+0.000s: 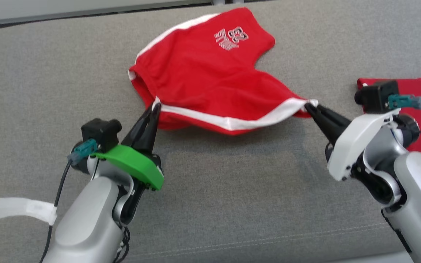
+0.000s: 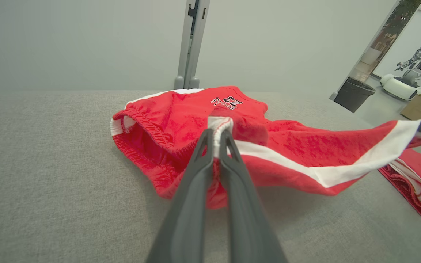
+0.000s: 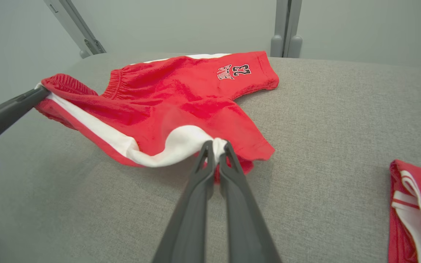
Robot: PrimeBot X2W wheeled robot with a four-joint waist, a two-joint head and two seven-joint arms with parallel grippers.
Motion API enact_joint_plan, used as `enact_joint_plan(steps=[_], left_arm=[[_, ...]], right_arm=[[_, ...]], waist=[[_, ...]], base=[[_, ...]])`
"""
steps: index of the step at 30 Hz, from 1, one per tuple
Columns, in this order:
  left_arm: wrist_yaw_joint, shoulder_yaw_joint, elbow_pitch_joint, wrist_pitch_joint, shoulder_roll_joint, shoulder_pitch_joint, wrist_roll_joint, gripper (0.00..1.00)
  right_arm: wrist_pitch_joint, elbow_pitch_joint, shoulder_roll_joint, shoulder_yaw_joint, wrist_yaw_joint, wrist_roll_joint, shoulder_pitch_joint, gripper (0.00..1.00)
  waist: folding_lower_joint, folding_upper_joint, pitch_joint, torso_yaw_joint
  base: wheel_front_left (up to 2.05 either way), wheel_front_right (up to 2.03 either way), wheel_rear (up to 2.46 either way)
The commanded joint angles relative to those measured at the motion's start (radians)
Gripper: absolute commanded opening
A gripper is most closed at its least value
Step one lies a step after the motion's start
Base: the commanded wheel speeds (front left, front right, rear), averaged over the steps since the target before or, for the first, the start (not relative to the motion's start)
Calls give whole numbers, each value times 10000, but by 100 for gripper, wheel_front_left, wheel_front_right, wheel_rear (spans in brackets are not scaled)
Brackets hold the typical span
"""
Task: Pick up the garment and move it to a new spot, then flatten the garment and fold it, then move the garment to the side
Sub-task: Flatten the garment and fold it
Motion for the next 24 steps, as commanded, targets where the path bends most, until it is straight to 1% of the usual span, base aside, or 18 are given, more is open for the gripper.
enact_joint_plan(steps=[1,6,11,15,19,24], left_arm=[[53,74,-117,125,115,440,-230,0],[347,323,-560,363,222,1699,-835,0],[684,320,-1191,542,340,2869,-1091,0],[967,297,-1875,690,459,3686,-1221,0],[1354,310,-2568,846,672,4297,-1202,0],[1741,334,-3263,1037,908,4867,-1206,0]], right_arm=[[434,-289,-109,-2,4,233,512,0],[1769,-1255,-298,-316,2,706,1885,0],[2749,-2110,-319,-822,2,898,2925,0],[3408,-2812,-233,-1187,2,998,3546,0],[4047,-3418,-94,-1379,2,1145,4033,0],[4622,-3871,-70,-1591,2,1082,4683,0]], waist=[[0,0,-952,59],[0,0,-1529,-30],[0,0,-1971,-60],[0,0,-2127,-76],[0,0,-2182,-74],[0,0,-2281,33]], base=[[0,0,0],[0,0,0],[0,0,0],[0,0,0],[0,0,0],[0,0,0]])
